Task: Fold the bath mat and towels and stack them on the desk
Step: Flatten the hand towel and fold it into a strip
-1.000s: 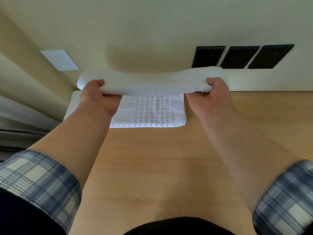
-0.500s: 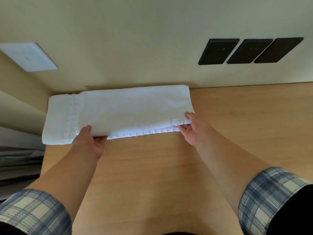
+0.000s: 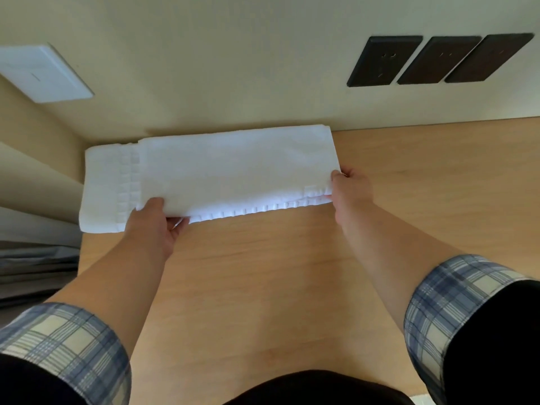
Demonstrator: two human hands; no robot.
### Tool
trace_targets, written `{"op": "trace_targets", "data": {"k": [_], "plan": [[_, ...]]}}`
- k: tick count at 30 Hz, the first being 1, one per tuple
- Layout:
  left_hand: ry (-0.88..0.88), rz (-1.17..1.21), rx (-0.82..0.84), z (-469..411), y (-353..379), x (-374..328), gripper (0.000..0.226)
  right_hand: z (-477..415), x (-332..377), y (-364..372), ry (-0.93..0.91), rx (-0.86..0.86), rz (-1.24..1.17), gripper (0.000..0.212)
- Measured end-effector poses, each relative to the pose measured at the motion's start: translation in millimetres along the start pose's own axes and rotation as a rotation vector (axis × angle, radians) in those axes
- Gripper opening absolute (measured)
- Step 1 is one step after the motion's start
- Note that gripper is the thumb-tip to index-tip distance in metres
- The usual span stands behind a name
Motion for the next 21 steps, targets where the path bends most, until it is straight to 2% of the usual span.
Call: {"op": "trace_targets", "data": {"k": [6, 8, 9, 11, 13, 14, 15, 17, 19, 21], "plan": [[0.017, -0.154, 0.012, 2.8, 6.9, -1.2, 0.022, -2.8, -1.5, -5.2, -0.063, -0.089, 0.056, 0.025], [0.054, -0.246, -0.100, 8.6, 6.0, -2.5, 0.041, -3.6, -0.9, -5.0, -0.084, -0.071, 0.167, 0.030], [0.138, -0.375, -0.228, 12.6, 2.3, -5.9, 0.057, -3.0, 3.0, -4.8, -0.155, -0.071, 0.305, 0.034], [0.467, -0.778, -0.403, 29.7, 4.6, -15.8, 0.077, 5.6, 16.0, 4.2, -0.430, -0.015, 0.653, 0.049], [0.824, -1.170, -0.275, 46.7, 25.6, -11.7, 0.069, 21.0, 19.5, 25.4, -0.677, 0.231, 0.912, 0.055], [0.907, -1.372, -0.188, 49.3, 33.7, -3.9, 0.063, 27.0, 13.6, 32.4, -0.716, 0.363, 1.025, 0.057], [0.910, -1.564, -0.150, 47.5, 35.5, 2.7, 0.059, 30.6, 4.7, 33.5, -0.708, 0.458, 1.120, 0.059], [0.723, -1.810, -0.214, 38.4, 25.8, 5.4, 0.062, 33.1, -9.1, 18.0, -0.620, 0.508, 1.215, 0.067], [0.518, -1.901, -0.282, 37.4, 13.6, 2.5, 0.070, 33.9, -15.5, -8.9, -0.507, 0.480, 1.235, 0.073], [0.443, -1.962, -0.331, 46.3, 9.6, 0.0, 0.077, 37.1, -15.8, -41.8, -0.395, 0.450, 1.217, 0.077]]}}
Point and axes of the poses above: each hand's wrist, its own z-axis away from the middle knuckle, its own y-axis out of the palm, x = y × z, the point moved 5 cm from there along -z, towards the middle knuckle, and after that the axes turned 4 degrees about -y, right-handed, at the moved point
